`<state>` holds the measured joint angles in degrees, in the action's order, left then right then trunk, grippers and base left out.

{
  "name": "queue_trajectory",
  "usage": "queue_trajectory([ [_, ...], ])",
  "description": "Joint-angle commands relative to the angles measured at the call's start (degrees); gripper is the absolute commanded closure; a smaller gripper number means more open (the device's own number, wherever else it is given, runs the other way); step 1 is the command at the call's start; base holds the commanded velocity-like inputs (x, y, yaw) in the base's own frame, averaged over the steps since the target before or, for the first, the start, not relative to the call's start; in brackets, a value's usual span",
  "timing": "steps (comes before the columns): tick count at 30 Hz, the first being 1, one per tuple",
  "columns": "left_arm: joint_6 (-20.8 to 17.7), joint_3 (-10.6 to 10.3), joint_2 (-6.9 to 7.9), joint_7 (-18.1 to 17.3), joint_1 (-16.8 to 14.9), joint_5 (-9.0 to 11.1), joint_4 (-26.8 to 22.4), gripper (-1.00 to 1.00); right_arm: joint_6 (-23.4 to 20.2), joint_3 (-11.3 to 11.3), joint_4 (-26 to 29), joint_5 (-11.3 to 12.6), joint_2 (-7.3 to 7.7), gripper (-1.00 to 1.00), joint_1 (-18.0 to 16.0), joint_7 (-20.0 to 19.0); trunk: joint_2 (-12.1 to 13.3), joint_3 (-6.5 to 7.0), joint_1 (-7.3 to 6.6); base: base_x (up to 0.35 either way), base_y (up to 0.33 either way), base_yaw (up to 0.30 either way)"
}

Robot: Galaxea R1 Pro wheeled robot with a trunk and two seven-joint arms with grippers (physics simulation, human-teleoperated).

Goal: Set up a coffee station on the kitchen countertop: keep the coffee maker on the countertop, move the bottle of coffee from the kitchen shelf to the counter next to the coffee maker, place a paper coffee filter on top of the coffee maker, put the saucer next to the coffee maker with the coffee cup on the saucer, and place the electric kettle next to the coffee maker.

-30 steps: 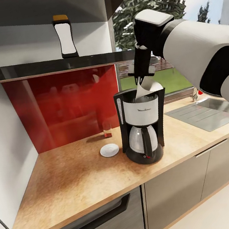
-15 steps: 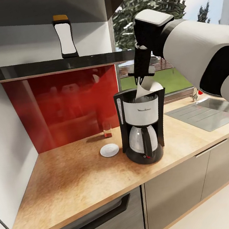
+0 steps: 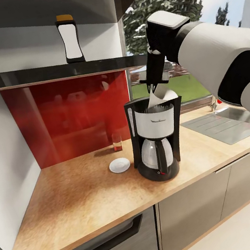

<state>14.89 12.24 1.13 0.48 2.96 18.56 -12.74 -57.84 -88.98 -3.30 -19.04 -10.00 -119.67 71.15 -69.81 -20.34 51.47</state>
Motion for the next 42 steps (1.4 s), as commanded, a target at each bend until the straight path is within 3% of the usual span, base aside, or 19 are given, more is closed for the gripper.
queue_trajectory([
  [1,0.07,-0.29,0.01,0.05,0.02,0.57,-0.1,-1.0,-0.17,-0.49,-0.04,-0.28,0.0,1.0,-0.04,0.4,-0.03,-0.06,0.01,0.032,0.0,0.0],
  [34,0.14,-0.29,0.01,0.09,0.02,0.59,-0.1,-1.0,-0.17,-0.41,-0.04,-0.29,0.0,1.0,-0.03,0.4,-0.03,-0.06,0.01,0.015,-0.003,0.0],
  [42,0.14,-0.29,0.01,0.08,0.02,0.6,-0.1,-1.0,-0.17,-0.46,-0.04,-0.29,0.0,1.0,-0.03,0.4,-2.04,-0.95,1.11,0.0,0.0,0.0],
])
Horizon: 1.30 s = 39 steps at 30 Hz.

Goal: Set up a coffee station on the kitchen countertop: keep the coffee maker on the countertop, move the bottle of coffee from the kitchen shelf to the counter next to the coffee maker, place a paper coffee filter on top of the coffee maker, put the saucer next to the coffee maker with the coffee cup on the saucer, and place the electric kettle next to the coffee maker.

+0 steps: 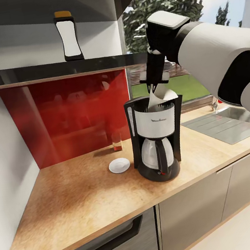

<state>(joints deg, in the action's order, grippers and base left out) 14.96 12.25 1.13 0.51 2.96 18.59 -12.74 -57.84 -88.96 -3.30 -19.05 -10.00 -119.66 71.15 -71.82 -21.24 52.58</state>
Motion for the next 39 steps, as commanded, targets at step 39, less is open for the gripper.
queue_trajectory([
  [39,0.07,-0.29,0.01,0.02,0.03,0.56,-0.1,-1.0,-0.17,-0.51,-0.04,-0.28,0.0,1.0,0.02,0.39,-4.84,-2.21,2.64,0.0,0.0,0.0],
])
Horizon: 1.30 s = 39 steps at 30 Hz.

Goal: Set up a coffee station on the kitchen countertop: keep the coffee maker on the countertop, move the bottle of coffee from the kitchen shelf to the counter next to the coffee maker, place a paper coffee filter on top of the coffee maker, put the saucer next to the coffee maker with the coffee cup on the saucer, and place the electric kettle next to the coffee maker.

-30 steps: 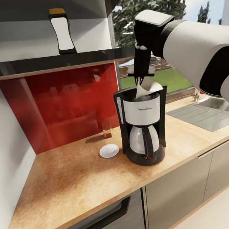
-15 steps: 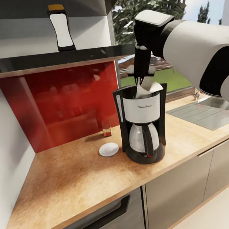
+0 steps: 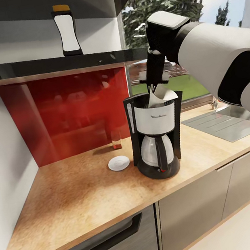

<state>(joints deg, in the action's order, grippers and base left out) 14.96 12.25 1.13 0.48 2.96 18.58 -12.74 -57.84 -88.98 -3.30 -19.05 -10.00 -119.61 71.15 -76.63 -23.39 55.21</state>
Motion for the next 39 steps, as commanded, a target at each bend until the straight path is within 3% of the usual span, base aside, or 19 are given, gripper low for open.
queue_trajectory([
  [1,0.07,-0.29,0.01,0.07,0.03,0.57,-0.1,-1.0,-0.17,-0.49,-0.04,-0.28,0.0,1.0,-0.03,0.39,-0.03,-0.05,0.0,0.0,0.0,0.0],
  [9,0.07,-0.29,0.01,0.08,0.03,0.57,-0.1,-1.0,-0.17,-0.43,-0.04,-0.28,0.0,1.0,-0.02,0.39,-0.03,-0.05,0.0,0.0,0.0,0.0],
  [10,0.07,-0.29,0.01,0.09,0.03,0.57,-0.1,-1.0,-0.17,-0.43,-0.04,-0.28,0.0,-1.0,-0.02,0.39,-0.03,-0.05,0.0,0.0,0.0,0.0],
  [39,0.07,-0.29,0.01,0.06,0.03,0.57,-0.1,-1.0,-0.17,-0.43,-0.04,-0.28,0.0,-1.0,-0.03,0.39,-0.03,-0.05,0.0,0.0,0.0,0.0],
])
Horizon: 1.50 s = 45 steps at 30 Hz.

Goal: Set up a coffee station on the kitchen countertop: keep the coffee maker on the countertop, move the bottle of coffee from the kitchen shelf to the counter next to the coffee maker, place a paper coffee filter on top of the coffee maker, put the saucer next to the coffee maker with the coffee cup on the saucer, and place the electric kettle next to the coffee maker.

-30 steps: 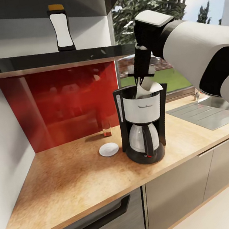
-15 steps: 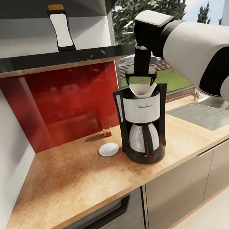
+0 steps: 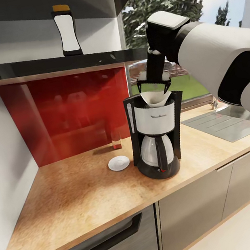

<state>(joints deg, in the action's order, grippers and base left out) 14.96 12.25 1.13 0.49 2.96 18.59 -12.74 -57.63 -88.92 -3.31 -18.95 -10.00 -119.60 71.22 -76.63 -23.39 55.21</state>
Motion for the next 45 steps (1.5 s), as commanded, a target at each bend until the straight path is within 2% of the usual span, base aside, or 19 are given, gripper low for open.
queue_trajectory([
  [1,0.07,-0.29,0.01,0.05,0.03,0.57,-0.1,-1.0,-0.38,-0.49,-0.03,-0.38,0.0,-1.0,-0.03,0.32,-0.03,-0.05,0.0,0.0,0.0,0.0],
  [21,0.1,-0.29,0.01,0.04,0.03,0.51,-0.1,-1.0,-0.38,-0.46,-0.03,-0.32,0.0,-1.0,-0.04,0.32,-0.03,-0.05,0.0,0.0,0.0,0.0],
  [43,0.07,-0.29,0.01,0.04,0.03,0.55,-0.1,-1.0,-0.38,-0.46,-0.03,-0.29,0.0,-1.0,-0.06,0.32,8.79,3.9,-4.83,0.0,0.0,0.0],
  [45,0.07,-0.29,0.01,0.04,0.03,0.56,-0.1,-1.0,-0.38,-0.46,-0.03,-0.29,0.0,-1.0,-0.06,0.32,8.79,3.9,-4.83,0.0,0.0,0.0],
])
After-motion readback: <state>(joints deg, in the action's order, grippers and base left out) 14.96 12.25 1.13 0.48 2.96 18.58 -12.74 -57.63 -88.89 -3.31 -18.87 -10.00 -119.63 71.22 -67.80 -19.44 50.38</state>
